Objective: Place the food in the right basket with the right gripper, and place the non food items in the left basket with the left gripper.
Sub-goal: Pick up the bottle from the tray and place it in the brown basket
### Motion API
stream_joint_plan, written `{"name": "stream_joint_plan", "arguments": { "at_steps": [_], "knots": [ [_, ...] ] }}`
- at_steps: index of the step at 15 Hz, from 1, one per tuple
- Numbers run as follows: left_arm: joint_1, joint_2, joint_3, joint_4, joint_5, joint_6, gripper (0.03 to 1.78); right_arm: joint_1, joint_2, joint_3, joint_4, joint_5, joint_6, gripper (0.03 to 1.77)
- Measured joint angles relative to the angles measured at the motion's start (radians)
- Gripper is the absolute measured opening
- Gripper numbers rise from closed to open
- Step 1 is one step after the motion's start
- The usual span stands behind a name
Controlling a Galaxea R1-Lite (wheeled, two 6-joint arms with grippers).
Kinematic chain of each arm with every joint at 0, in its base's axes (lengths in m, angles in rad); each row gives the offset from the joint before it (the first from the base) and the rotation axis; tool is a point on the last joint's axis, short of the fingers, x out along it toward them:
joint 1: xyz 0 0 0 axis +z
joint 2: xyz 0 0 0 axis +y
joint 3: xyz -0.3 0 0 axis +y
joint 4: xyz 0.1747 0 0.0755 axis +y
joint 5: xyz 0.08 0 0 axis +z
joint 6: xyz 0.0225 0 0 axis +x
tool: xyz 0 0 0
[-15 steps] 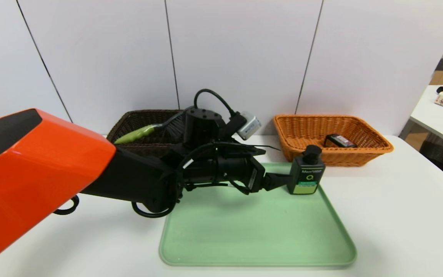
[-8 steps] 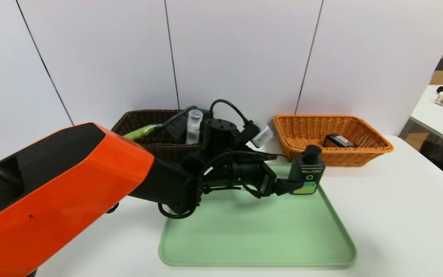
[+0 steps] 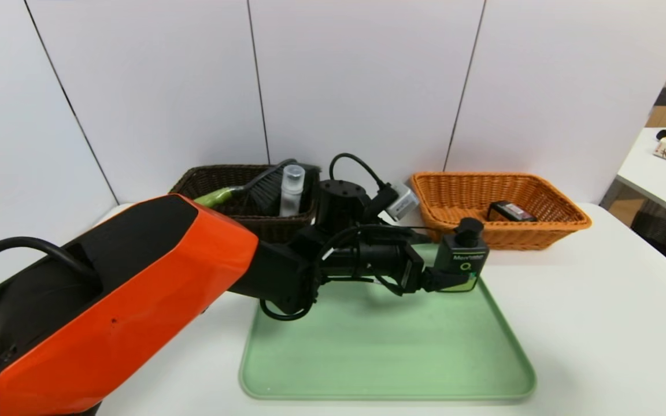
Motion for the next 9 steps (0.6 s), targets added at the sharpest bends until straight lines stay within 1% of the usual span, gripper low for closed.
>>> {"name": "stream_joint_plan", "arguments": {
  "at_steps": [2,4,5,9],
  "knots": [
    [0.006,0.023,-0.038,0.002,-0.014,-0.003,1.69,0.0,0.0,0.0,0.0,0.0,0.0,1.7],
    [0.008,0.041,-0.06,-0.001,-0.058,-0.003,1.69,0.0,0.0,0.001,0.0,0.0,0.0,1.7],
    [0.009,0.051,-0.071,-0.004,-0.069,-0.002,1.69,0.0,0.0,0.001,0.001,0.0,0.0,1.7],
    [0.01,0.083,-0.108,-0.007,-0.073,-0.003,1.69,0.0,0.0,0.001,0.001,0.0,0.0,1.7]
  ]
}}
